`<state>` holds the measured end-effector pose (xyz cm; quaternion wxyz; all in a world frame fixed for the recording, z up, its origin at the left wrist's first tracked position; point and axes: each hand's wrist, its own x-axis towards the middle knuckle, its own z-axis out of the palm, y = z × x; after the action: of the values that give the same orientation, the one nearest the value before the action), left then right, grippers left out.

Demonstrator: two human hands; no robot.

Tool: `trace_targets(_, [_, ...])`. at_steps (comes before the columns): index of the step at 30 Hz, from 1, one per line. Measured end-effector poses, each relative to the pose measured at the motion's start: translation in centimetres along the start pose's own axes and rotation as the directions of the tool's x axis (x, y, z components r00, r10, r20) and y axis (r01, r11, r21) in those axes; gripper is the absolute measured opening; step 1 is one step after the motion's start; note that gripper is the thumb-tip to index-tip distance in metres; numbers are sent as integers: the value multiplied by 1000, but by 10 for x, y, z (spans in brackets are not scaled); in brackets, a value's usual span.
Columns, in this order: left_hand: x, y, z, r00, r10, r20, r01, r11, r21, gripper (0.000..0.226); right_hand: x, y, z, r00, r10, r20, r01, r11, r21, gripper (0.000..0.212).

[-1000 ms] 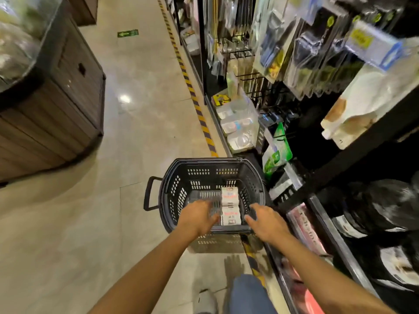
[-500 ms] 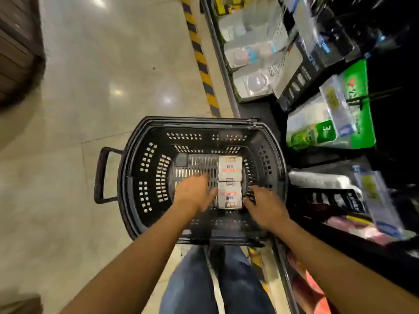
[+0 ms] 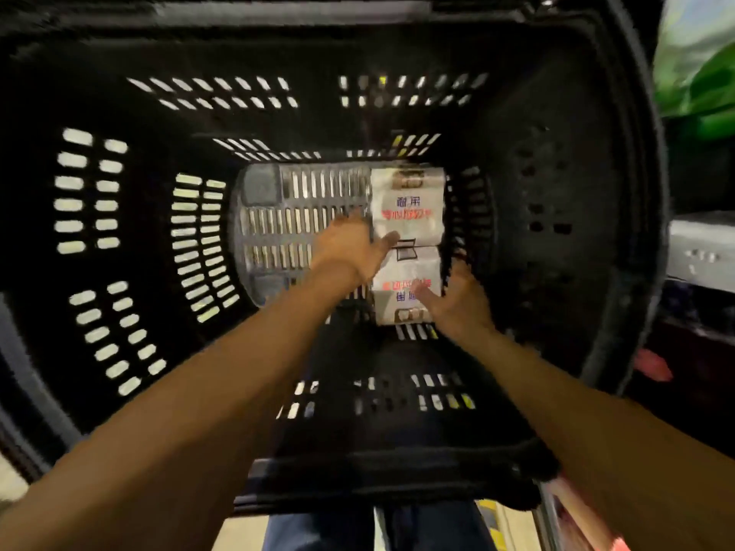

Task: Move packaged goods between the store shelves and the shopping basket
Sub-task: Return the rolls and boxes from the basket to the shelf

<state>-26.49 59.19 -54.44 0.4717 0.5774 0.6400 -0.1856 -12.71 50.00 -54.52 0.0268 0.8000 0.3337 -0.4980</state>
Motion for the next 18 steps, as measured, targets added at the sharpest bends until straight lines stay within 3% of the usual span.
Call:
trace_targets(2, [18, 0, 16, 999, -47, -8, 44, 973, -226, 63, 10, 7, 11, 995, 100, 23, -102, 985, 140, 77])
trace_targets(5, [34, 3, 32, 993, -120, -22, 96, 878, -469, 59, 20, 14, 25, 984, 169, 60, -179, 930, 320, 69])
trace_targets(8, [41, 5, 40, 993, -106, -50, 60, 826, -561, 49, 25, 17, 31, 976, 210, 57, -216, 909, 357, 56])
trace_targets(12, [39, 3, 39, 989, -135, -63, 62, 758, -649, 37, 25, 16, 28, 969, 245, 31, -238, 895, 378, 56])
trace_targets(18, [23, -2, 8, 974, -225, -8, 135, 613, -778, 40, 8, 11, 10, 971, 235, 35, -231, 900, 370, 47])
